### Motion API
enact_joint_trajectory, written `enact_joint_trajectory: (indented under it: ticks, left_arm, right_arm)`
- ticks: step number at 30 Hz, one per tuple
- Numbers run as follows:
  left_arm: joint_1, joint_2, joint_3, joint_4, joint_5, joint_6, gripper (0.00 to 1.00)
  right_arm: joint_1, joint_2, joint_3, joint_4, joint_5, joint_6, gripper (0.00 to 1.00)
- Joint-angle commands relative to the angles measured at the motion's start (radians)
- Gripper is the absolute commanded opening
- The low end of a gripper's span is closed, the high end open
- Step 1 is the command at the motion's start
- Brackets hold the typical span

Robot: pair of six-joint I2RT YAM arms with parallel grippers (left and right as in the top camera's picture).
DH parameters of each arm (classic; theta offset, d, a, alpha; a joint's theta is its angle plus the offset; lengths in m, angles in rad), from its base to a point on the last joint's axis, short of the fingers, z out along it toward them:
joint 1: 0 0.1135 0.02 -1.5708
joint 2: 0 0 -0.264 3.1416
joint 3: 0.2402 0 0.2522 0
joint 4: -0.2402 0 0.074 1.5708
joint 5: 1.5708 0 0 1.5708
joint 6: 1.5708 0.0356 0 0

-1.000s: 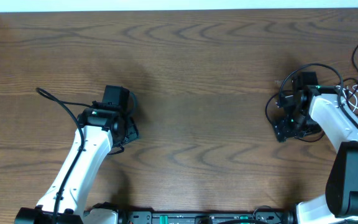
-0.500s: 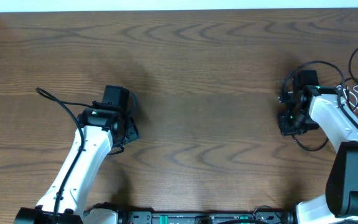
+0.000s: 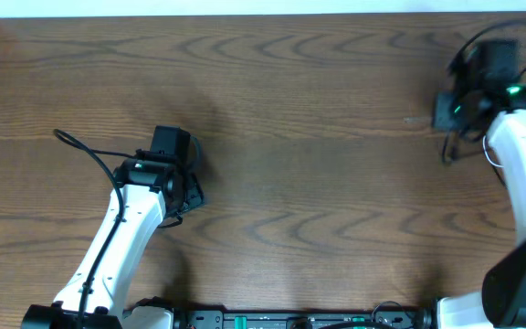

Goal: Untangle cables

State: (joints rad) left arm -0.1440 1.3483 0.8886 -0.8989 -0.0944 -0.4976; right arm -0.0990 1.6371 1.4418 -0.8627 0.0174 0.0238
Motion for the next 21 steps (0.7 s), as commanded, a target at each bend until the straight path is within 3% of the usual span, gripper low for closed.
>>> enact_joint_trajectory:
  ticks: [1,9,14,16,19,21]
  left_arm:
    - [0.003,-0.002,0.009,-0.01,0.008,-0.005,0.74]
    - [0.003,-0.002,0.009,-0.013,0.008,-0.006,0.75]
    - [0.003,-0.002,0.009,-0.02,0.008,-0.005,0.74]
    - [0.003,-0.002,0.009,-0.021,0.008,-0.006,0.74]
    - [0.003,-0.002,0.009,-0.021,0.008,-0.006,0.75]
    - [0.003,-0.002,0.009,-0.021,0.008,-0.006,0.75]
  right_arm:
    - [-0.078,-0.063,0.116,0.019,0.03,0.061,0.01]
    - [-0.264,-0.077,0.134,0.099,0.24,0.108,0.01]
    - [-0.352,-0.067,0.132,0.109,0.253,0.177,0.04]
    - [-0.378,-0.059,0.13,0.099,0.24,0.209,0.27]
    - [-0.397,-0.035,0.124,0.085,0.1,0.208,0.72]
    - [-0.397,-0.018,0.116,0.075,-0.021,0.207,0.82]
